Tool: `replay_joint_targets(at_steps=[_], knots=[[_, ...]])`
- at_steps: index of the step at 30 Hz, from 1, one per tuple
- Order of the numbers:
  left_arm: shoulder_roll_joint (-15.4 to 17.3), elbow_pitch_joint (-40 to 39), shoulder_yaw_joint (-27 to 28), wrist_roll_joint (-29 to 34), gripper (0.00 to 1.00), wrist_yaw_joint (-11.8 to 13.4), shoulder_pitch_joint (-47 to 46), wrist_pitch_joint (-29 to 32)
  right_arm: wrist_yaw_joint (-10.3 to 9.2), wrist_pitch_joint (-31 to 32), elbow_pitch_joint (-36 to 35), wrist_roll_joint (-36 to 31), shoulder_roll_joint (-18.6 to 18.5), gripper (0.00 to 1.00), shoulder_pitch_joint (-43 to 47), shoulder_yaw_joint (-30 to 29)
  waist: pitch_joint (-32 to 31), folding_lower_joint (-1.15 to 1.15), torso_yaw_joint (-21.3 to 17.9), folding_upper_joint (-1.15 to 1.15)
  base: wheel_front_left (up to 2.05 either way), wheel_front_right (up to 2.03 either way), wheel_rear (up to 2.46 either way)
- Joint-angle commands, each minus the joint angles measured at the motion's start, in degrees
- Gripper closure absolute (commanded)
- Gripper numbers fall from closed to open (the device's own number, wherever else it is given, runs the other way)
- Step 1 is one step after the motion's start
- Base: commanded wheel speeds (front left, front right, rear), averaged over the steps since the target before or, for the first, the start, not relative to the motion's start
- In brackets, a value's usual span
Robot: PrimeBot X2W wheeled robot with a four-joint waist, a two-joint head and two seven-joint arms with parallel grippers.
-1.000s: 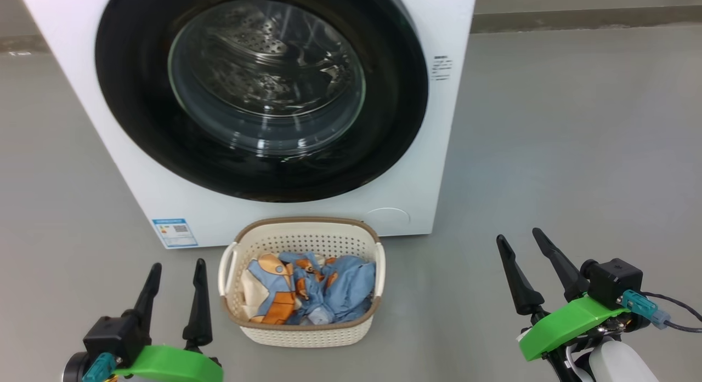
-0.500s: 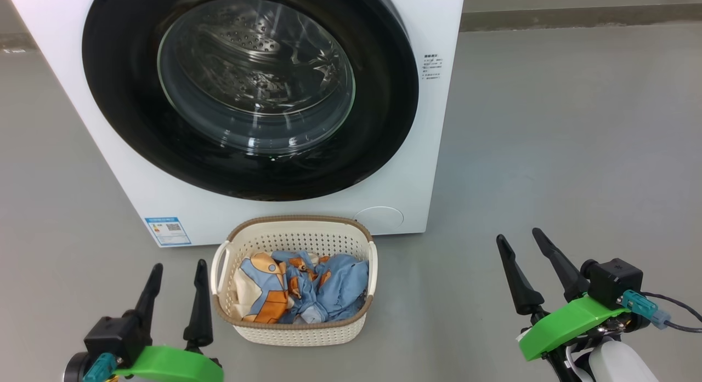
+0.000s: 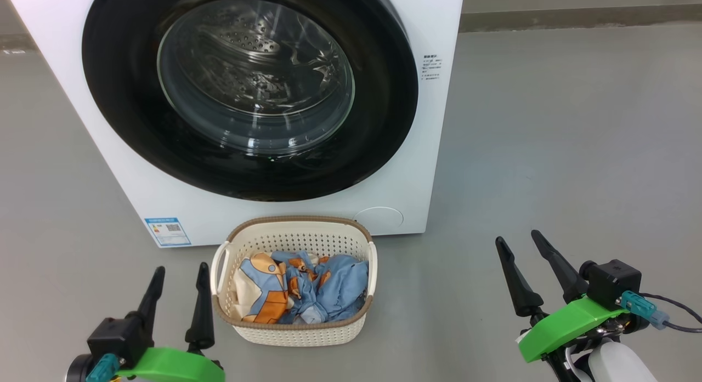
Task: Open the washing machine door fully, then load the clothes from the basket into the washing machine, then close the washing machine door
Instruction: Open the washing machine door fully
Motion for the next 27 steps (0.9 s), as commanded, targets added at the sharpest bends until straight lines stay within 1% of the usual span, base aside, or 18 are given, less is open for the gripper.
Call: replay_joint_targets(at_steps=[1, 13, 27], knots=[[0.75, -1.05, 1.64, -0.37, 0.00, -0.11, -2.23, -0.52, 0.09, -0.69, -1.20, 0.15, -0.54, 0.00, -1.83, 1.29, 0.03, 0.00, 0.01, 0.00, 0.00, 0.00, 0.00], [0.75, -0.45, 1.27, -0.24, 0.00, -0.21, -2.37, -0.52, 0.09, -0.69, -1.13, 0.47, -0.44, 0.00, -1.83, 0.96, 0.46, 0.00, 0.10, 0.00, 0.00, 0.00, 0.00], [0.75, -0.53, 1.44, -0.70, 0.00, 0.96, -2.54, -0.52, 0.09, -0.69, -1.69, 0.65, -0.28, 0.00, -2.59, -0.11, 1.54, 0.00, 0.28, 0.00, 0.00, 0.00, 0.00]])
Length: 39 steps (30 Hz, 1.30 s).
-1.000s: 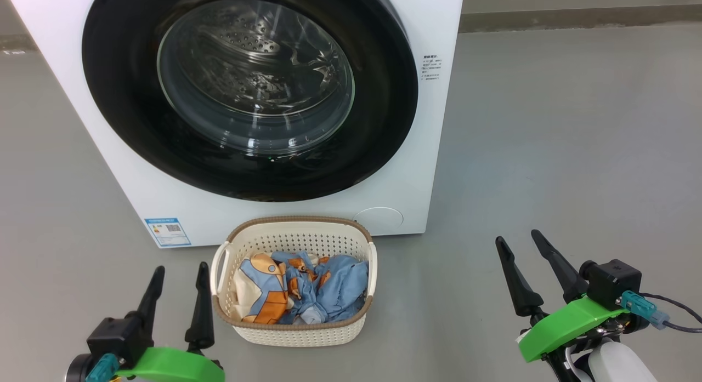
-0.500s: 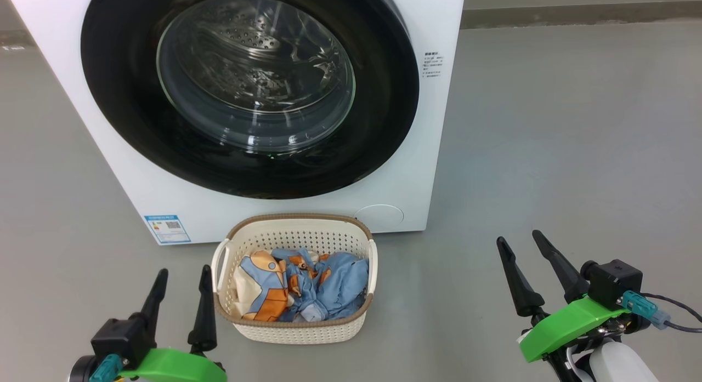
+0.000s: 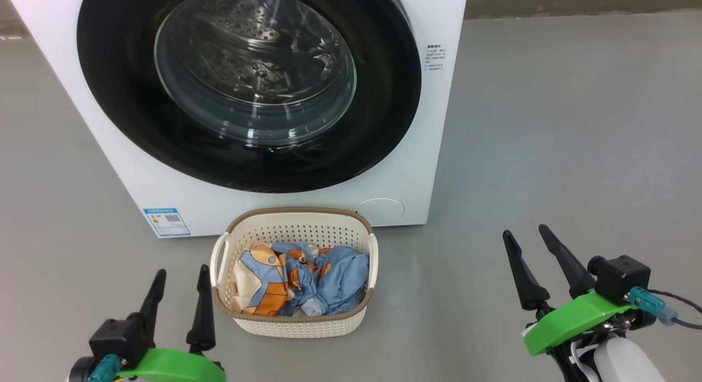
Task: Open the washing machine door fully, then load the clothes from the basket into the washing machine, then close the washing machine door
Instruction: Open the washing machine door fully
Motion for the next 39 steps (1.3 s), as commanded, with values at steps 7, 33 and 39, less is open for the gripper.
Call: replay_joint_targets(at_steps=[7, 33, 39], knots=[[0.75, -1.20, 1.62, -0.48, 0.00, 0.48, -2.54, -0.52, 0.09, -0.69, -1.68, 0.64, -0.98, 0.00, -3.19, 1.07, 0.50, 0.00, 0.22, 0.00, 0.00, 0.00, 0.00], [1.46, -2.93, -0.54, -0.03, 0.00, -0.32, -5.73, -0.52, 0.09, -0.69, 3.03, 13.49, -6.52, 1.00, -17.50, -6.21, 7.69, 0.00, 4.44, 0.00, 0.00, 0.00, 0.00], [1.48, -4.08, -0.63, 0.03, 0.00, -0.42, -6.43, -0.52, 0.09, -0.22, 6.47, 20.45, -8.21, 1.00, -22.81, -5.63, 10.27, 0.00, 5.21, 0.00, 0.00, 0.00, 0.00]])
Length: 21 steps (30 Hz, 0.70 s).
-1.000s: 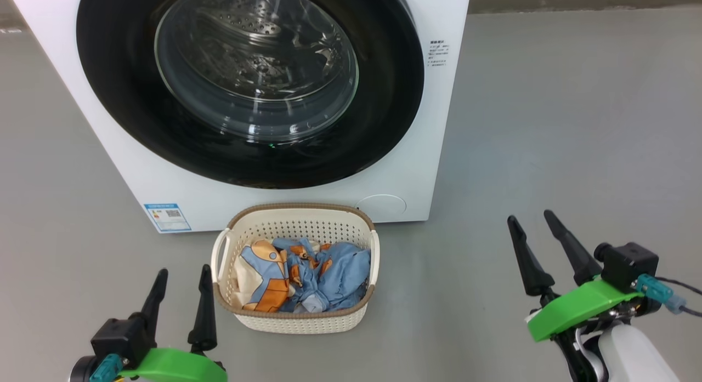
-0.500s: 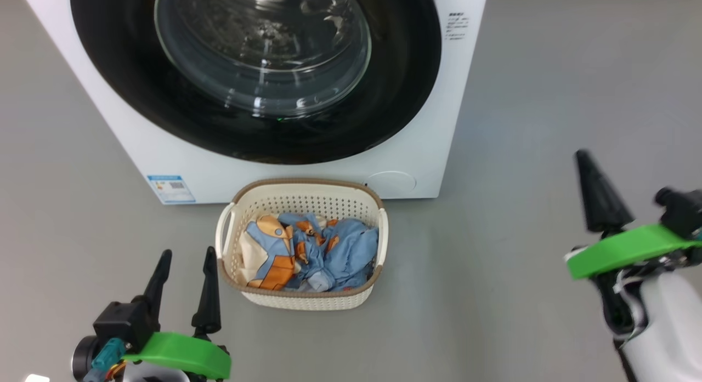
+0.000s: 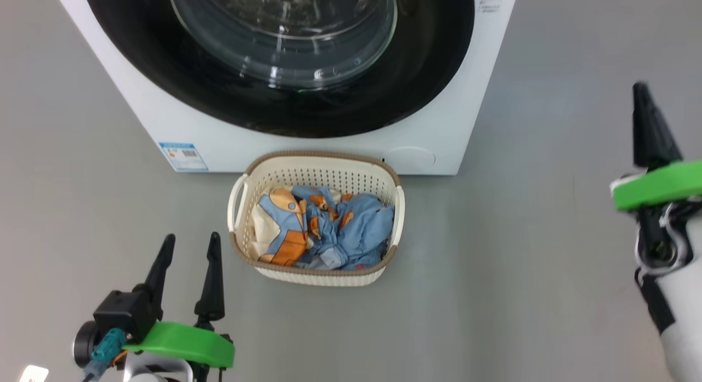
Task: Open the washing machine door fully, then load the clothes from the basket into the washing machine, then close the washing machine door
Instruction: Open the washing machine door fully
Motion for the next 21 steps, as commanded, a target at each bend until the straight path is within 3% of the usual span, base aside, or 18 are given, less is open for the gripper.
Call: replay_joint_targets(at_steps=[1, 5, 9, 21], knots=[[1.19, -1.95, 1.63, 0.19, 0.00, -0.31, -2.72, -0.52, 0.09, 0.15, -0.64, 2.53, -1.08, 1.00, -2.67, 1.56, 1.68, 0.00, 0.64, 0.00, 0.00, 0.00, 0.00], [1.12, -2.37, 1.29, 0.16, 0.00, -0.34, -3.72, -0.52, 0.09, 2.15, 1.22, 8.21, -2.49, 1.00, -6.60, 2.13, 4.19, 0.00, 1.32, 0.00, 0.00, 0.00, 0.00], [1.05, -3.57, 0.75, 0.24, 0.00, -0.43, -5.43, -0.52, 0.09, 7.01, 2.17, 18.50, -2.73, 1.00, -11.74, 0.83, 8.06, 0.00, 2.17, 0.00, 0.00, 0.00, 0.00], [0.72, -6.57, -0.96, -0.38, 0.00, -1.18, -9.15, -0.52, 0.09, 16.11, 5.58, 31.15, -6.54, 1.00, -23.28, 2.08, 15.37, 0.00, 4.29, 0.00, 0.00, 0.00, 0.00]])
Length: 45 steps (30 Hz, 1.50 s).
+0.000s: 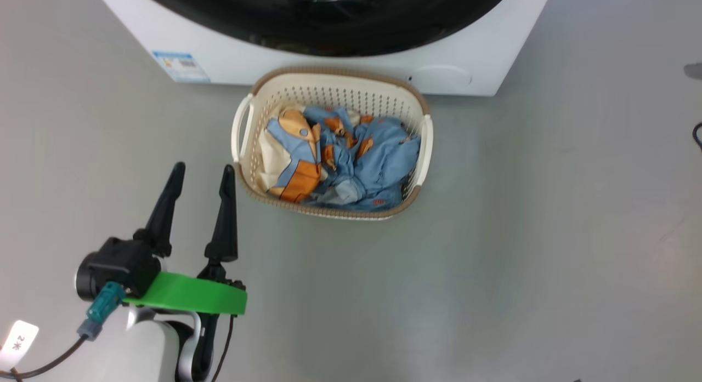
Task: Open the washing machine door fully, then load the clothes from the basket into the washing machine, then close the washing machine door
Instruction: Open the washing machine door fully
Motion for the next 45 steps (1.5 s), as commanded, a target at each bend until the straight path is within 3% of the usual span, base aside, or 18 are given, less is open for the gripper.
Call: replay_joint_targets(at_steps=[1, 16, 31, 45], knots=[[0.93, -1.86, 1.66, -0.21, 0.00, -0.18, -1.38, -0.36, 0.09, 0.69, -1.16, 0.92, -0.36, 1.00, -0.96, 1.00, 2.05, 0.00, 1.13, 0.00, 0.00, 0.00, 0.00], [0.73, -3.11, 0.68, -0.22, 0.00, -0.44, -2.95, -0.36, 0.09, 15.30, 2.17, 15.01, -1.79, 1.00, -10.53, 1.44, 5.66, 0.00, 2.91, 0.00, 0.00, 0.00, 0.00], [0.70, -3.82, -1.27, -2.96, 0.00, 0.44, -4.22, -0.36, 0.09, 23.99, 5.74, 17.32, -2.22, 1.00, -19.96, 3.34, 9.11, 0.00, 6.12, 0.00, 0.00, 0.00, 0.00], [0.70, -4.21, -2.25, -5.64, 0.00, 1.09, -4.70, -0.36, 0.09, 24.80, 5.97, 14.58, -1.96, 1.00, -23.83, 6.45, 10.84, 0.00, 8.31, 0.00, 0.00, 0.00, 0.00]])
